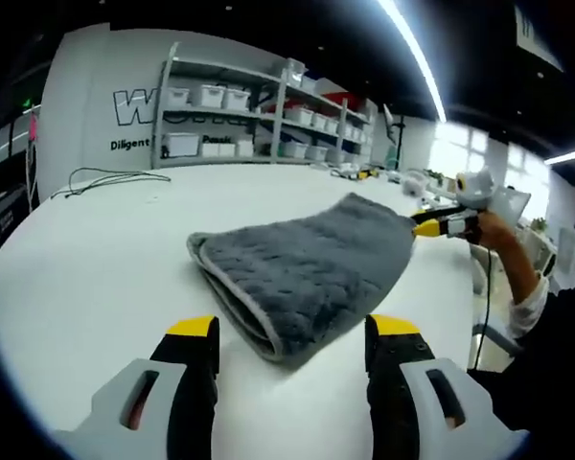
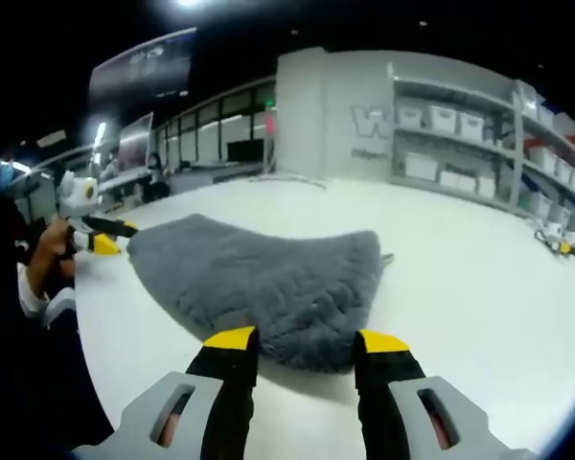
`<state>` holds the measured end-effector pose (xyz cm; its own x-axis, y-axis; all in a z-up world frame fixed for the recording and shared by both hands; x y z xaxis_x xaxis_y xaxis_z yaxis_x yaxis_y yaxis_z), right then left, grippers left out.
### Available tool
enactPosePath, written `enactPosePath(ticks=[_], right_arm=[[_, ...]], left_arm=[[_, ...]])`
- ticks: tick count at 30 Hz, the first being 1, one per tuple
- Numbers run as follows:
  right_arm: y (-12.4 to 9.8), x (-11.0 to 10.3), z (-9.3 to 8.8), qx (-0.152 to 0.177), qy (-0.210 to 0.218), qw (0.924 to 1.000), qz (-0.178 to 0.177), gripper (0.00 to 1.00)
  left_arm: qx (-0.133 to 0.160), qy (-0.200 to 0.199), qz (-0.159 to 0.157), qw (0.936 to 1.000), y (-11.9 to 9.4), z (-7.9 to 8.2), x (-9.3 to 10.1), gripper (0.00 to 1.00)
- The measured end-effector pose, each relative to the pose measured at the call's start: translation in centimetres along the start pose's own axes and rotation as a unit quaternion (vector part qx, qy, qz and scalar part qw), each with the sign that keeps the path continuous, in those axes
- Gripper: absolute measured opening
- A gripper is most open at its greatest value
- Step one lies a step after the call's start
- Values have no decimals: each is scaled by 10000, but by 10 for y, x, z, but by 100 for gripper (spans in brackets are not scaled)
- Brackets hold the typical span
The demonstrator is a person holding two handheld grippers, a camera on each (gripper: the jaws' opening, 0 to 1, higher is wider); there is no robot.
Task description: Open the folded towel by lifting each exposed corner and separating the folded layers until the towel lies flat within the target outline without major curled edges
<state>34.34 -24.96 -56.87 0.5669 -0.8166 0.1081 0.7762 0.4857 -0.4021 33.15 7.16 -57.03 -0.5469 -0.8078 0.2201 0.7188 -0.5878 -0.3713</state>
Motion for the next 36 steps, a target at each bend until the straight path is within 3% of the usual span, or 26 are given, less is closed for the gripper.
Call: enactPosePath(ticks=[6, 9, 12, 19, 36], right_arm=[[1, 9, -1, -63, -52, 9999, 59, 39], [0, 10, -1, -62, -80, 9999, 63, 38], [0, 12, -2, -57, -45, 9999, 82, 38], [0, 9, -8, -132, -69, 9998, 140, 35], [2, 5, -12, -193, -256, 9994, 88, 25]], left_arm=[[-58, -37, -28, 10000, 2, -7, 3, 54], [-59, 109, 9, 9999, 3, -10, 2, 47], [-106, 182, -13, 9998, 5, -13, 3, 46], [-39, 268, 92, 9996, 8, -14, 1, 35], [75, 265, 104, 9996, 15, -11, -4, 24]])
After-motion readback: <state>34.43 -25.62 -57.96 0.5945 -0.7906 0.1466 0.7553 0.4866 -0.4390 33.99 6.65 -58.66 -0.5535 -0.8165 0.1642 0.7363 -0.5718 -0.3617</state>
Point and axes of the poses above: the point that each gripper's makers call its tool centre point, and the gripper's own axes: y roughly forward along the fingers, x roughly to its right, z roughly out of its top, the point moved 1 cm from there along -y, roughly backward along the fingers, and after that the axes turned 7 degrees about -y, right-handed, at the moved point
